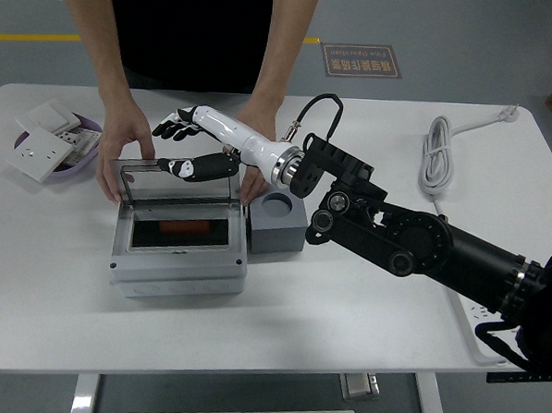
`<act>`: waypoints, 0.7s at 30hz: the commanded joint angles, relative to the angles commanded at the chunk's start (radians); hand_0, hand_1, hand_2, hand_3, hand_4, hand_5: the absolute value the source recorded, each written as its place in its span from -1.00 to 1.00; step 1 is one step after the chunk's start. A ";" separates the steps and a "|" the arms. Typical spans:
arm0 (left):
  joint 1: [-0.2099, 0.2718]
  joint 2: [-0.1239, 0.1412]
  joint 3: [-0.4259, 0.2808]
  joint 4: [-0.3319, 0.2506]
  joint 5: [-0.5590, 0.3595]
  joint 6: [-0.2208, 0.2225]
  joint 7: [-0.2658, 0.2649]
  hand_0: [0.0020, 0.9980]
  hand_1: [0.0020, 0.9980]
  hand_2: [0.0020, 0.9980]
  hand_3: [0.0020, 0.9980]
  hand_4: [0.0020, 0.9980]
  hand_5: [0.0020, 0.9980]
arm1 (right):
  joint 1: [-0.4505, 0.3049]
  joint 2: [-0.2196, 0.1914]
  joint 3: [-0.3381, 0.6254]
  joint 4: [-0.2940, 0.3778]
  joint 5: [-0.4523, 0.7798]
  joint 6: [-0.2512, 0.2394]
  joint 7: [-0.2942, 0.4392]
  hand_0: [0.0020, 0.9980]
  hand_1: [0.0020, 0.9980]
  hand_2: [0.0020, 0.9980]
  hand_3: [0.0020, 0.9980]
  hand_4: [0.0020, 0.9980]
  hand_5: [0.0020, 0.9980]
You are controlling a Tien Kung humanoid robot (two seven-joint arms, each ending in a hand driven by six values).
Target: Pick up the cylinder from the cube,place it in the box,flap close box
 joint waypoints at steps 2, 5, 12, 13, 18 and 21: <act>-0.001 0.000 -0.001 0.000 0.001 0.000 -0.001 0.85 0.71 0.71 0.91 -1.00 -1.00 | 0.002 -0.005 -0.005 -0.009 0.003 -0.004 0.004 0.63 0.44 0.46 0.44 0.37 -0.35; 0.000 -0.001 -0.002 0.000 0.002 0.000 0.000 0.85 0.71 0.71 0.91 -1.00 -1.00 | -0.002 -0.022 -0.020 0.008 -0.001 -0.009 -0.003 0.63 0.44 0.46 0.44 0.37 -0.35; 0.003 -0.003 -0.001 0.000 -0.006 0.002 -0.002 0.85 0.71 0.71 0.91 -1.00 -1.00 | -0.015 -0.108 -0.089 0.134 -0.047 -0.013 -0.046 0.61 0.44 0.45 0.44 0.37 -0.35; 0.004 -0.003 -0.002 0.000 -0.006 0.002 -0.002 0.85 0.71 0.71 0.91 -1.00 -1.00 | -0.015 -0.121 -0.099 0.155 -0.054 -0.013 -0.052 0.61 0.44 0.45 0.44 0.37 -0.35; 0.004 -0.001 -0.003 0.000 -0.009 0.003 -0.004 0.85 0.71 0.71 0.91 -1.00 -1.00 | -0.003 -0.176 -0.141 0.258 -0.079 -0.017 -0.077 0.60 0.43 0.45 0.44 0.38 -0.34; 0.004 0.000 -0.003 0.000 -0.011 0.003 -0.006 0.85 0.71 0.71 0.91 -1.00 -1.00 | 0.001 -0.197 -0.155 0.306 -0.088 -0.022 -0.087 0.60 0.43 0.45 0.44 0.38 -0.34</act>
